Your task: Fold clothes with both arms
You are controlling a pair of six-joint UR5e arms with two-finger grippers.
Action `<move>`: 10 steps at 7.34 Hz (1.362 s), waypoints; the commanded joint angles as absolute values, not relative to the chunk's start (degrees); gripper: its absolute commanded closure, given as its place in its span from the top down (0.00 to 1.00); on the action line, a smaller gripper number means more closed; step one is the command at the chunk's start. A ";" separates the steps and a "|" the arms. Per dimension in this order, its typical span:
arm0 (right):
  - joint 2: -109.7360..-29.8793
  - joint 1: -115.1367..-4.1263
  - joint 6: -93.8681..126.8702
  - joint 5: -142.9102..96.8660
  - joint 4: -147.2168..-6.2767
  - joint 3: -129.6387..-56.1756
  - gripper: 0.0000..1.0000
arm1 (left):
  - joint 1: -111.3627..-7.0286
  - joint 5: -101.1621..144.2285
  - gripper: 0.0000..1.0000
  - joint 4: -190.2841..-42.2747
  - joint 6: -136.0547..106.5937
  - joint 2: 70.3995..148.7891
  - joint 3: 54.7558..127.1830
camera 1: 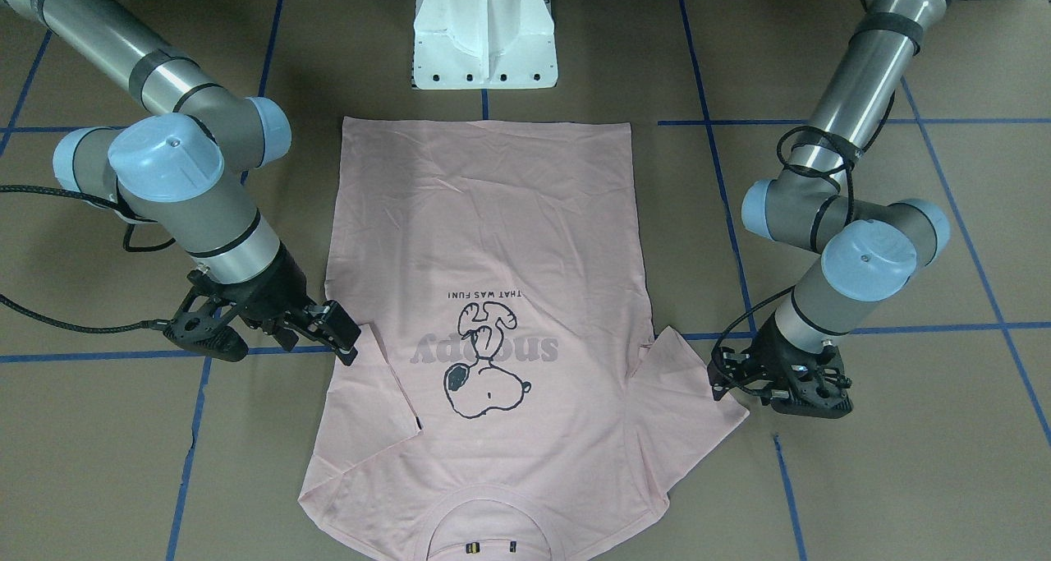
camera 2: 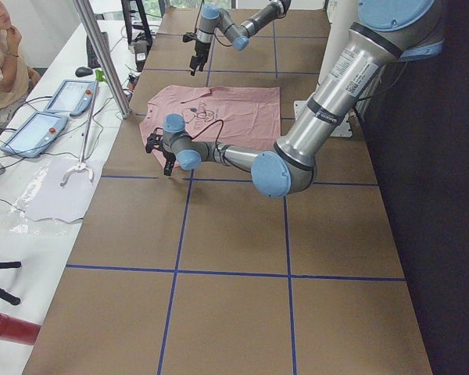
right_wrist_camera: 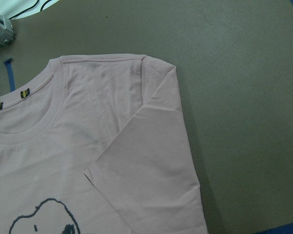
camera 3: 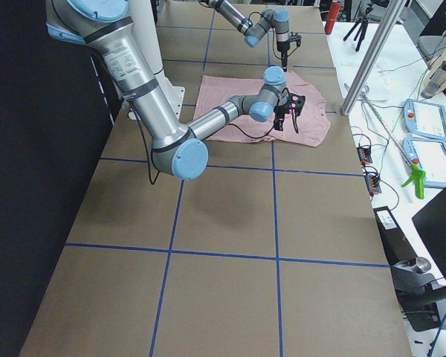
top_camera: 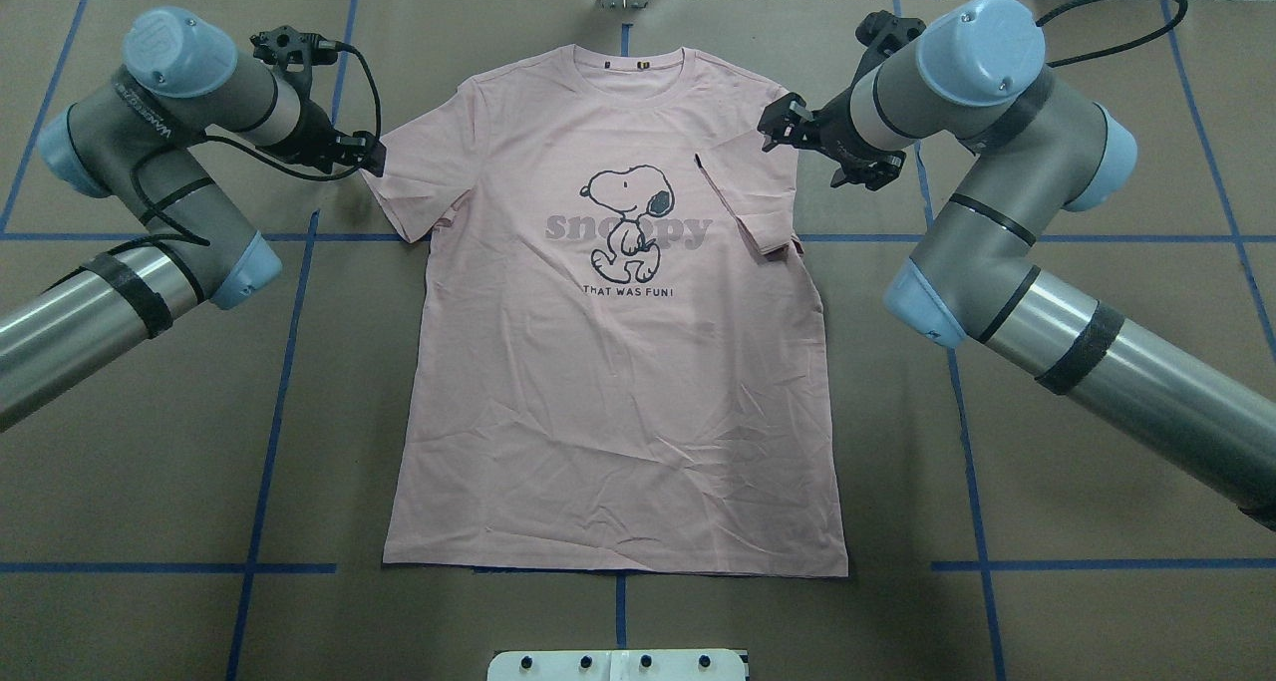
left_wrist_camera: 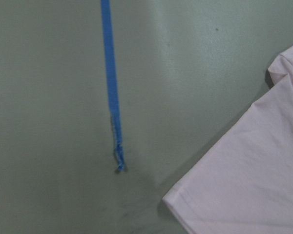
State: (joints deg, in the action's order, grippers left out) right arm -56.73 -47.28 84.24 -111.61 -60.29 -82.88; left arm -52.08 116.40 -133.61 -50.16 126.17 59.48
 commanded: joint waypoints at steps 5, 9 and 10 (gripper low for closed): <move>-57.04 -46.94 83.76 -110.92 -60.38 -82.53 1.00 | -51.94 113.03 0.42 -133.77 -50.19 127.09 58.54; -56.87 -46.41 83.76 -110.13 -60.38 -82.35 1.00 | -51.94 111.62 0.00 -133.77 -50.45 128.14 59.23; -56.87 -46.41 83.76 -110.13 -60.38 -82.61 1.00 | -51.94 111.80 0.00 -133.60 -53.84 129.36 61.59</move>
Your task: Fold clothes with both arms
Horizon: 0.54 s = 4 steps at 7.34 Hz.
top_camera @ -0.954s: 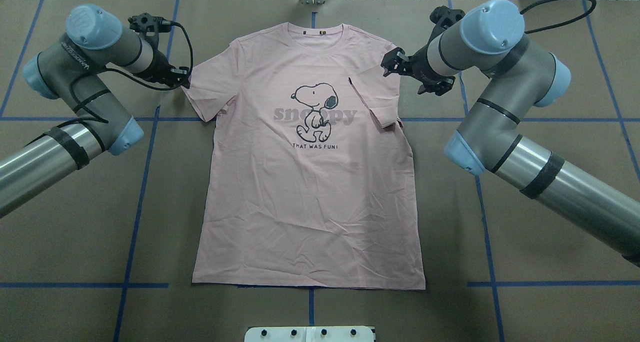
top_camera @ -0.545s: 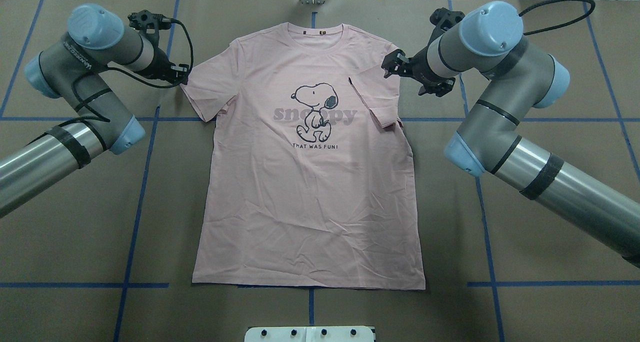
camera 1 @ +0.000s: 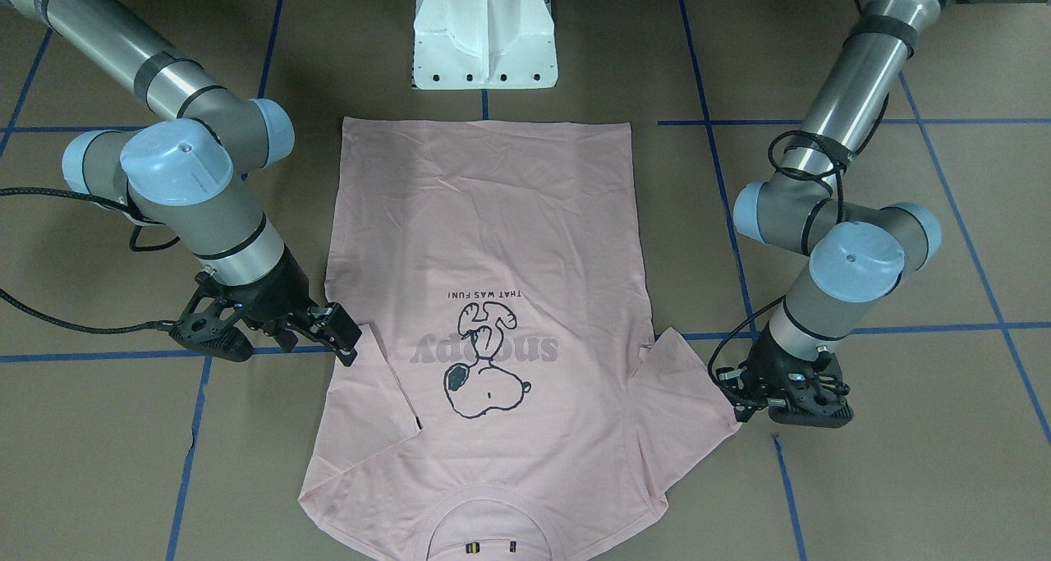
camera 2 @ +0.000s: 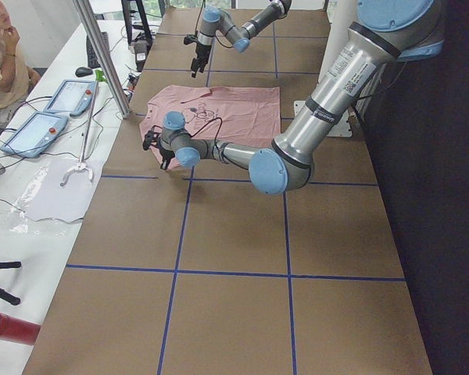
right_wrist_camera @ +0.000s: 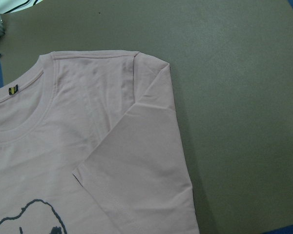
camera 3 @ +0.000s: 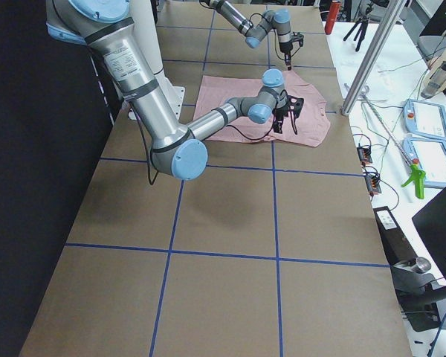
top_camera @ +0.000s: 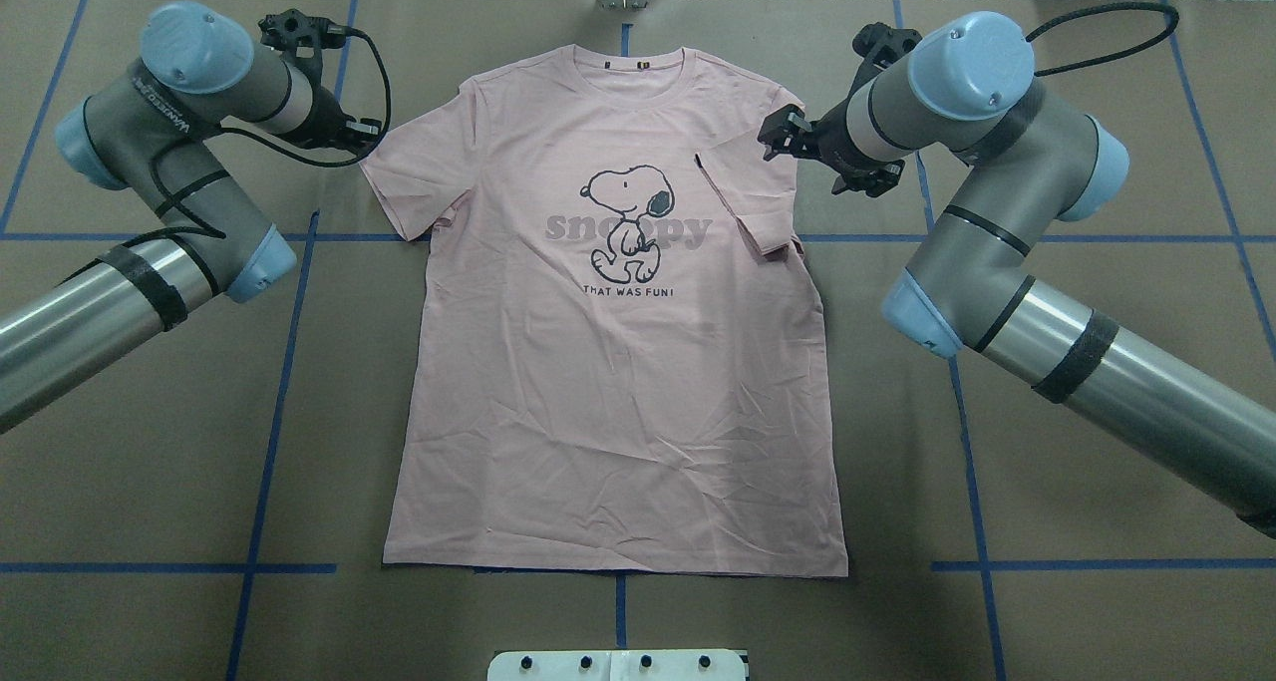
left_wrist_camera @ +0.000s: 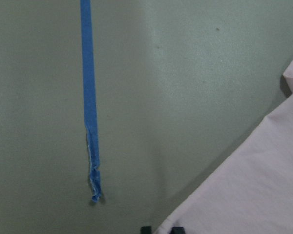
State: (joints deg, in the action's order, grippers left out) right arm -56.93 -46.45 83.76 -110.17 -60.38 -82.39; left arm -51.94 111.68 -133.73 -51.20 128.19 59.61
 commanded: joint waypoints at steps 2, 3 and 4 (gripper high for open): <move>-56.78 -46.41 83.76 -110.21 -60.38 -82.88 1.00 | -48.46 111.80 0.00 -133.07 -62.10 134.54 62.67; -56.78 -46.41 83.76 -110.21 -60.38 -82.88 1.00 | -46.43 111.54 0.00 -132.98 -64.75 137.61 61.01; -56.69 -46.41 83.76 -110.21 -60.38 -82.88 1.00 | -45.45 110.32 0.00 -133.07 -65.65 139.99 57.60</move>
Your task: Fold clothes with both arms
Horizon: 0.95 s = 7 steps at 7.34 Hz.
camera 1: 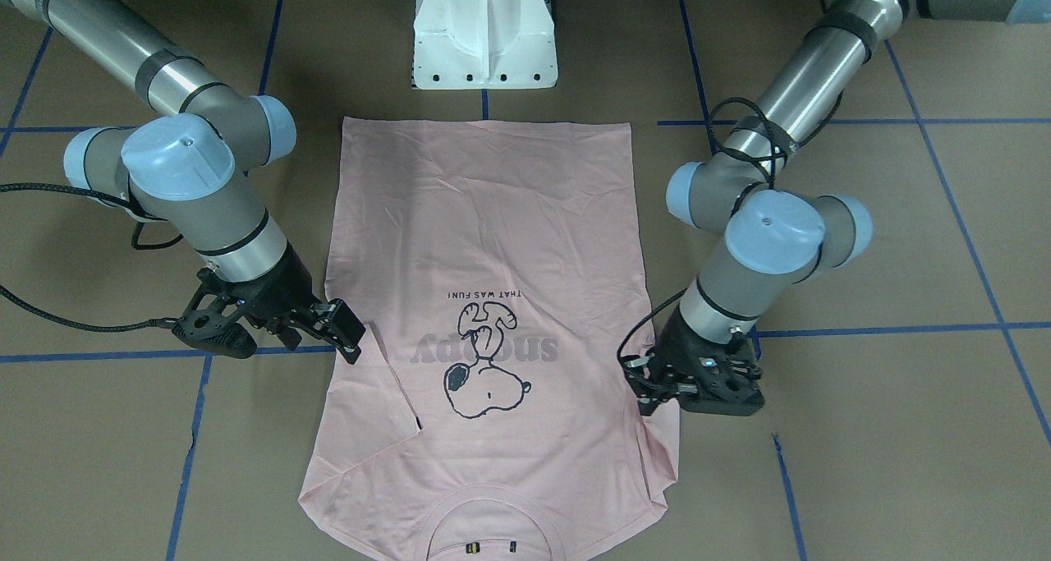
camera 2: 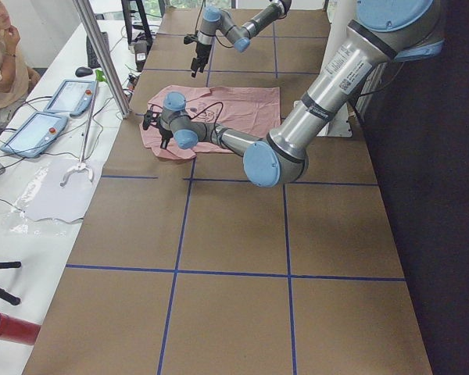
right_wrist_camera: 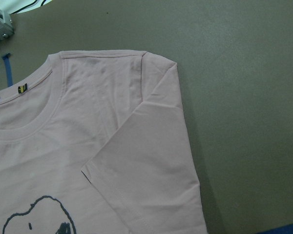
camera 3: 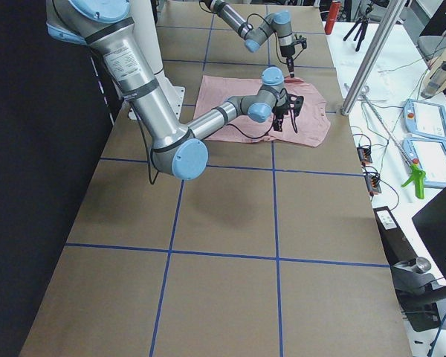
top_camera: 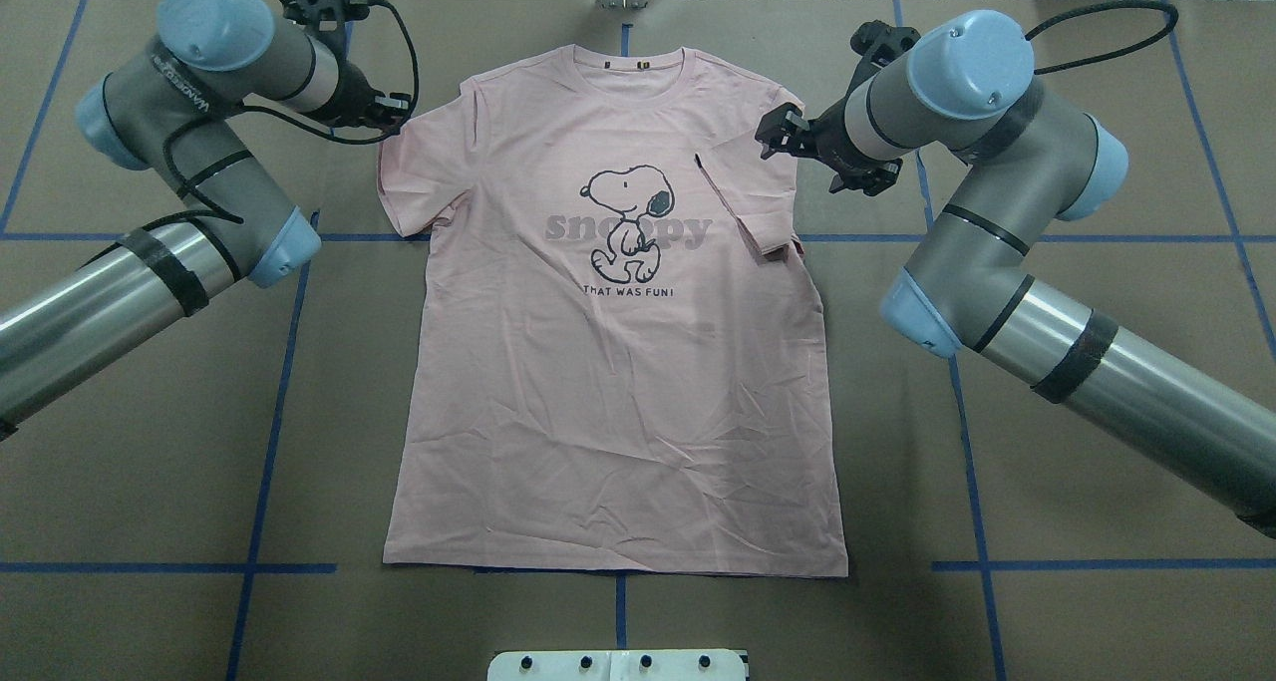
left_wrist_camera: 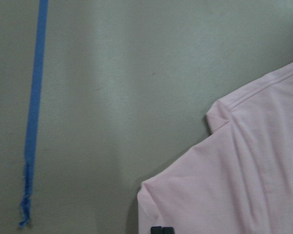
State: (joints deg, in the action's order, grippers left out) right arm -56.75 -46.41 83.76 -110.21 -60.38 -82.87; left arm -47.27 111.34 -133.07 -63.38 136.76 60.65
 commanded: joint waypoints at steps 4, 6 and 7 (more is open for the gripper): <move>-56.78 -46.32 83.67 -110.21 -60.29 -82.62 1.00 | -45.00 103.36 0.58 -135.88 -65.83 144.76 49.47; -57.13 -45.80 84.80 -110.04 -60.47 -85.23 1.00 | -40.73 103.54 0.91 -135.70 -69.84 135.42 66.59; -59.39 -43.70 88.64 -109.95 -60.90 -89.52 1.00 | -39.13 103.80 0.91 -135.09 -73.79 131.52 74.89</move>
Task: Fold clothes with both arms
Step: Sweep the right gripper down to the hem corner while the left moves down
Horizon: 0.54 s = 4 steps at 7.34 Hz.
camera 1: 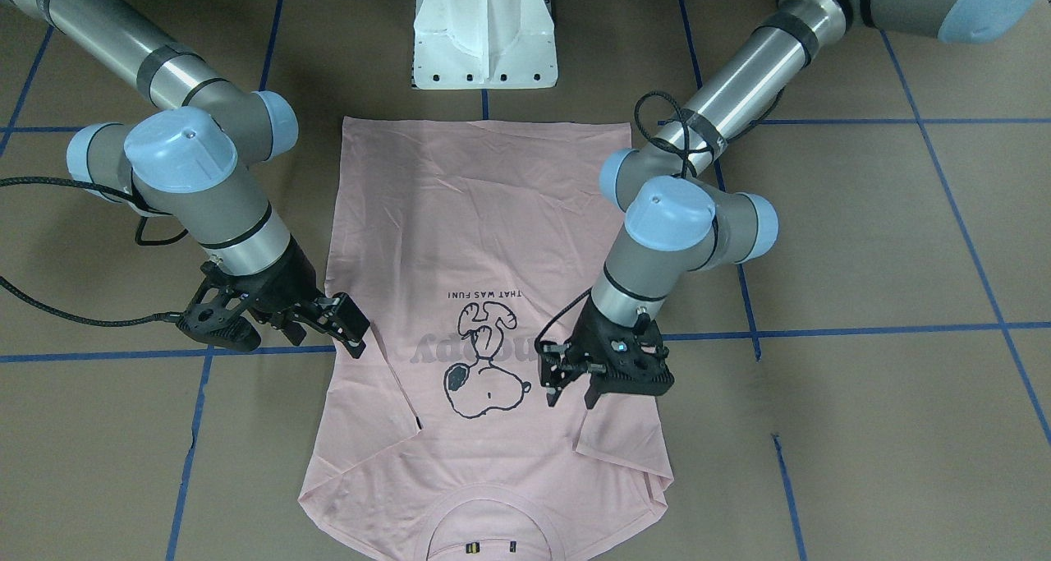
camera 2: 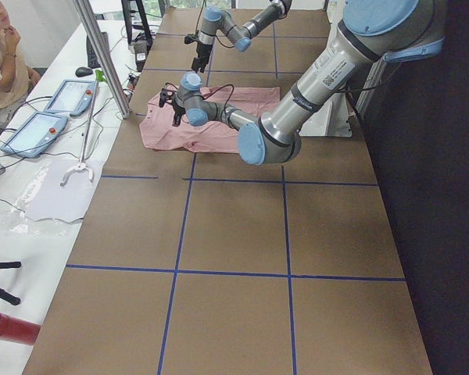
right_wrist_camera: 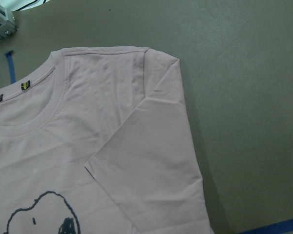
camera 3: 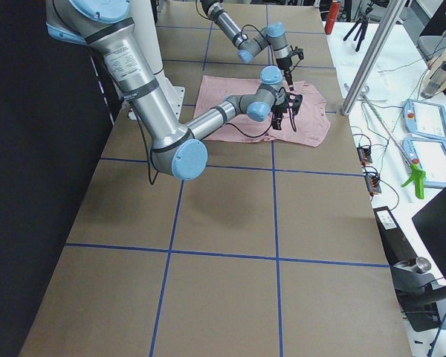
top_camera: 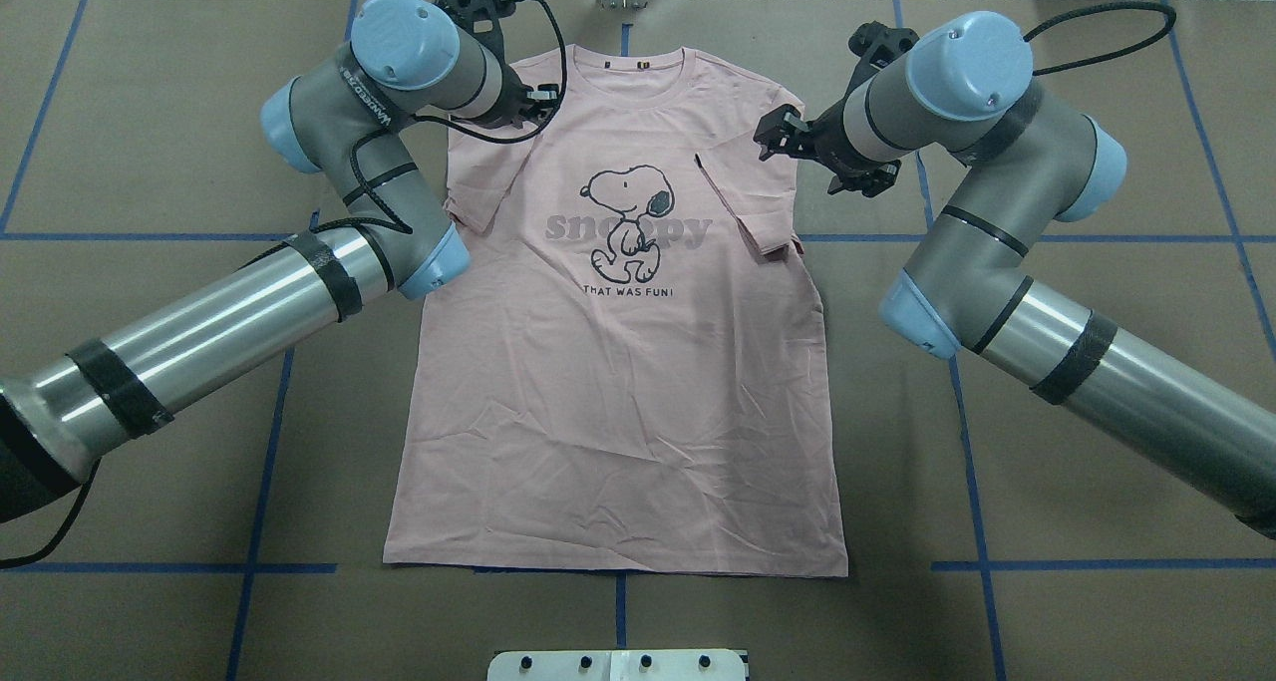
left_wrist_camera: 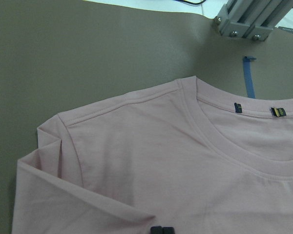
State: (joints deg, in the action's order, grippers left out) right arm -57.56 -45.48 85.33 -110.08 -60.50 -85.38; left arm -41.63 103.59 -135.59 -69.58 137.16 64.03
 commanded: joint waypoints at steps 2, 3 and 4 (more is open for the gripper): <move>-67.72 -33.29 100.23 -101.48 -61.26 -101.98 1.00 | -36.22 103.71 0.90 -135.09 -76.02 125.62 84.77; -70.90 -27.22 103.59 -95.94 -64.48 -107.78 1.00 | -36.12 106.67 0.84 -135.00 -75.85 119.68 91.34; -71.80 -21.07 106.67 -91.28 -72.69 -113.15 0.99 | -36.30 111.66 0.83 -135.00 -75.85 115.62 95.06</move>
State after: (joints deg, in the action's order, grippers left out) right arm -69.37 -28.71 102.29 -97.46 -65.28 -106.12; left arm -36.37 106.96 -135.04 -75.69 121.06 89.31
